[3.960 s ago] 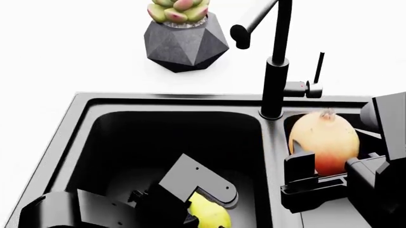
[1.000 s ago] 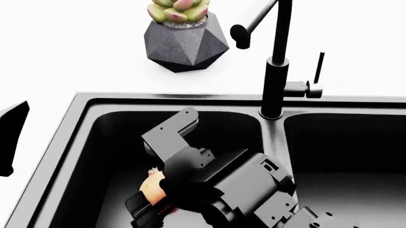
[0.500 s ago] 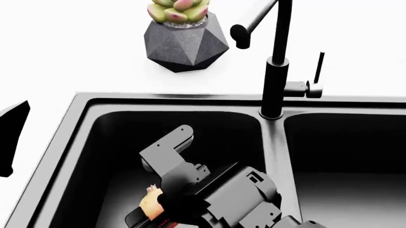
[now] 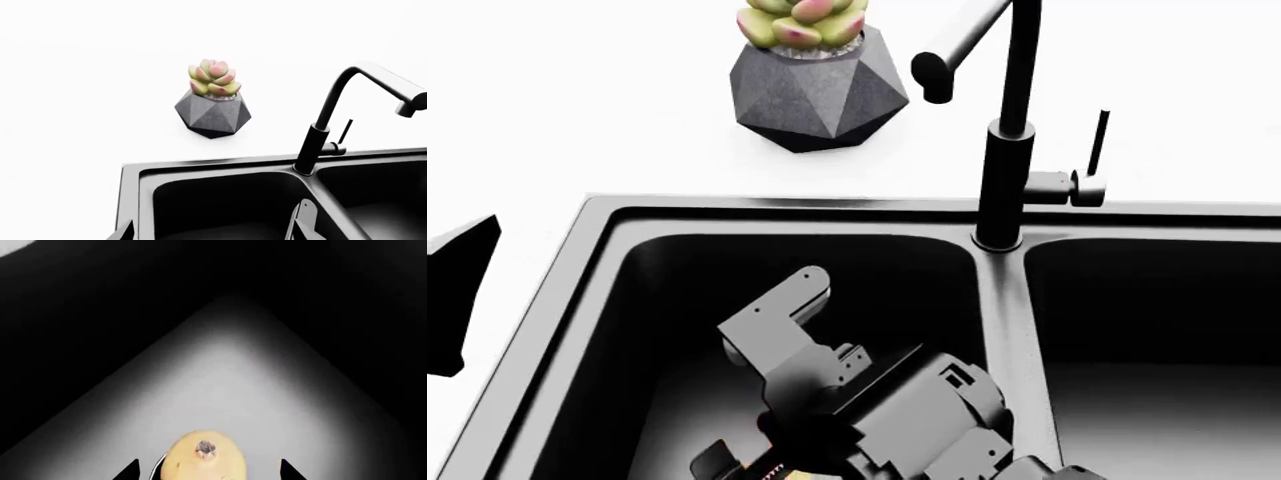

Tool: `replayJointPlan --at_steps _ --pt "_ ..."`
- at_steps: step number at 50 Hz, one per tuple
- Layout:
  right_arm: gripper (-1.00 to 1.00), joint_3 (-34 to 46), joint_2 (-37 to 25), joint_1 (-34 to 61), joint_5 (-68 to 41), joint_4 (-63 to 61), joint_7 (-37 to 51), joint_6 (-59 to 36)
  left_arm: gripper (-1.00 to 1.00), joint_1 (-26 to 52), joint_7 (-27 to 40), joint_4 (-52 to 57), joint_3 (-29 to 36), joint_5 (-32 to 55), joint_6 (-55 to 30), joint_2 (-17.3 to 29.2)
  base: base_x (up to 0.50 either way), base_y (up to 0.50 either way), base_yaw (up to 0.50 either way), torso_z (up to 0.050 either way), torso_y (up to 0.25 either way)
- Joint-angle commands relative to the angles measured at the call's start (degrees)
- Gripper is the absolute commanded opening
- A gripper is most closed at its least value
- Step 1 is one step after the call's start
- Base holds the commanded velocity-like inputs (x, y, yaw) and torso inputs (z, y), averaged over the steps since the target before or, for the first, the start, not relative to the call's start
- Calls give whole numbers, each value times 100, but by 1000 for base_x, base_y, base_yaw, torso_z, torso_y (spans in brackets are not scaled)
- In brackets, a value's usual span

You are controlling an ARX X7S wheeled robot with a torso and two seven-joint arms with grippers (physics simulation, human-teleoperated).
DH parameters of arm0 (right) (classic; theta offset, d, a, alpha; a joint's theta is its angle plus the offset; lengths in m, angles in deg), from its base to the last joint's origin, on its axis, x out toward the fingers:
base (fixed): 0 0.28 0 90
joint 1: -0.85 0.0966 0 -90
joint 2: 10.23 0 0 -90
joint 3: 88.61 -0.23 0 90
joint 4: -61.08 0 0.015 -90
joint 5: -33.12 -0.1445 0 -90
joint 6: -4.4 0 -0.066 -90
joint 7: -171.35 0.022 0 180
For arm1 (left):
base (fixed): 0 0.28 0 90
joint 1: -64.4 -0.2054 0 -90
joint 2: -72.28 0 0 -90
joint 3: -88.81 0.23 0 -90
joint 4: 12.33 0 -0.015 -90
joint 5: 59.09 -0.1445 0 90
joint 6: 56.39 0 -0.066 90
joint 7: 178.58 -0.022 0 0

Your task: There is a mixed pile of frozen fruits and vegetables on the counter. Locate all the frozen vegetables and place the items in a bowl on the counter. Take all the frozen fruits and defrost them in a running sink.

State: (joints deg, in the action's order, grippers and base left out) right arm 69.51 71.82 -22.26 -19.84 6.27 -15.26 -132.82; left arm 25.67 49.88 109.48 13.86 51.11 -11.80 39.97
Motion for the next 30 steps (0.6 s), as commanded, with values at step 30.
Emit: replayJointPlan --at_steps 30 --pt "100 -1839 -1865 282 -1968 -3599 2249 -1171 100 131 303 -18 384 -358 33 -586 0 0 0 0 0"
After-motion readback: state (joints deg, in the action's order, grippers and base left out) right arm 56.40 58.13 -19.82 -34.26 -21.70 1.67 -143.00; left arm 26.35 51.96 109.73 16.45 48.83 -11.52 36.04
